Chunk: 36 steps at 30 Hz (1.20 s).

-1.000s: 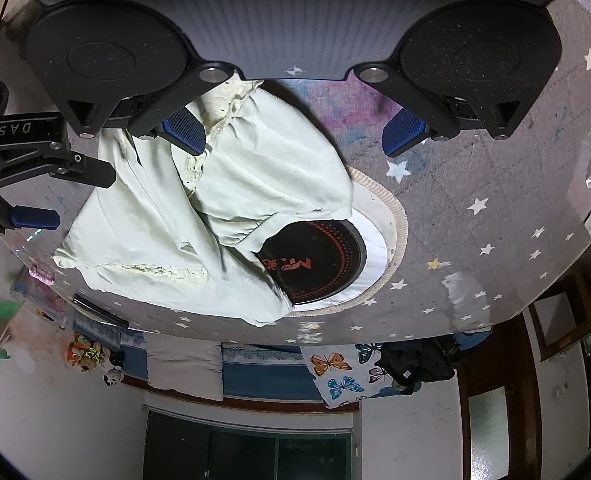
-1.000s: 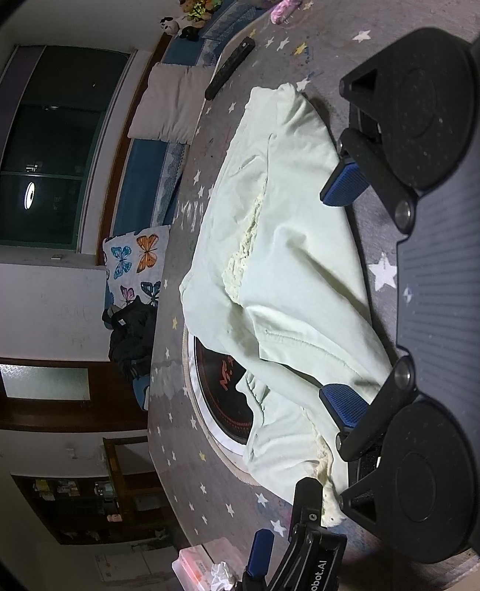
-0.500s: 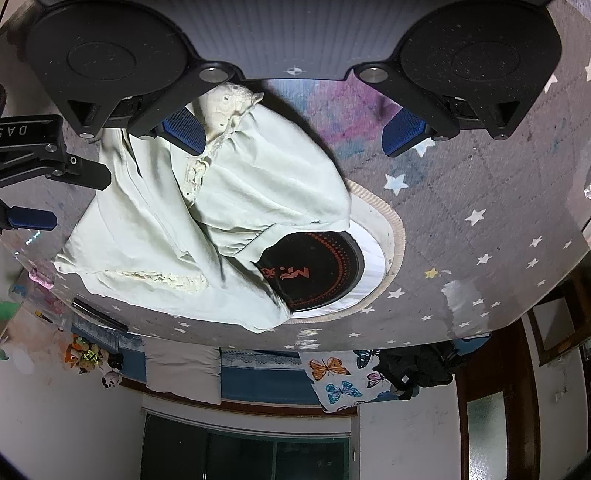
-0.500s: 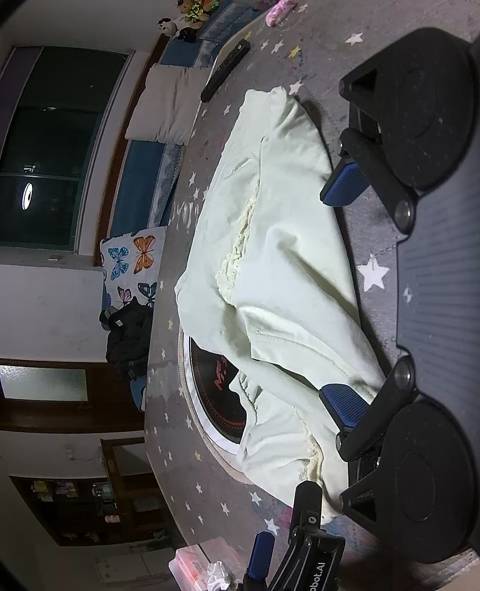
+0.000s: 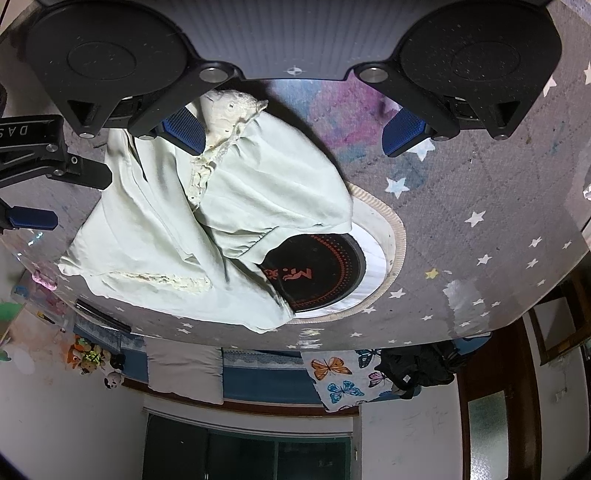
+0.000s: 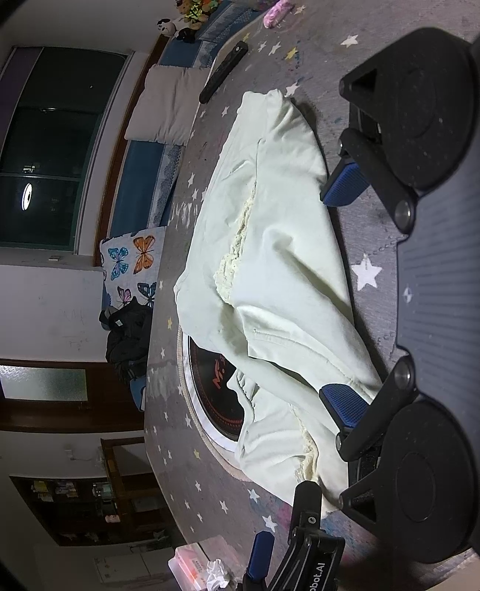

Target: Fold clothes

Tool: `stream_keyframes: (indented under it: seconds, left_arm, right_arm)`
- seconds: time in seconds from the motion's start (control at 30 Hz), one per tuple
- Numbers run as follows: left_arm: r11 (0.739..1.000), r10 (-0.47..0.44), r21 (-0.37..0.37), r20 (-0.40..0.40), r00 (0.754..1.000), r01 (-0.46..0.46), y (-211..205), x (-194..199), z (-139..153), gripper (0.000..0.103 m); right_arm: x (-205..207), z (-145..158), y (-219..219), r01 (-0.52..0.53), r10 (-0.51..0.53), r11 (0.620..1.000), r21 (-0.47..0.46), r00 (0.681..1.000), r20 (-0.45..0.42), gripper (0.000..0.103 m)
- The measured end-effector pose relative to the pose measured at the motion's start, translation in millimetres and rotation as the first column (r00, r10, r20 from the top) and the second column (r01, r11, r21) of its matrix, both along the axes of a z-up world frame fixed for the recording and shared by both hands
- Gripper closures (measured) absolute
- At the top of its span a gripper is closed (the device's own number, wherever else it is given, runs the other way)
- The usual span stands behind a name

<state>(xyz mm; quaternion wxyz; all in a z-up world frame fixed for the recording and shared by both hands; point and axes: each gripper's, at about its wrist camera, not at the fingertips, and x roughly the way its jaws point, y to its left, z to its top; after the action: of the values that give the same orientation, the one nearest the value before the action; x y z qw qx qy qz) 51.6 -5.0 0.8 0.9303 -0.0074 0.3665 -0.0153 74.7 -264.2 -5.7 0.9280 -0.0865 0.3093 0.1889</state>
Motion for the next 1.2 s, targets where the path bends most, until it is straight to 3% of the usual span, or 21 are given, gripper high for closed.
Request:
stream_keyframes:
  seconds: [1.2]
  left_arm:
    - [0.999, -0.017, 0.049, -0.025, 1.000, 0.018, -3.6, -47.1, -12.7, 0.000]
  right_arm:
    - [-44.6, -11.1, -5.2, 0.000, 0.000, 1.000, 0.000, 1.000, -0.022, 0.000]
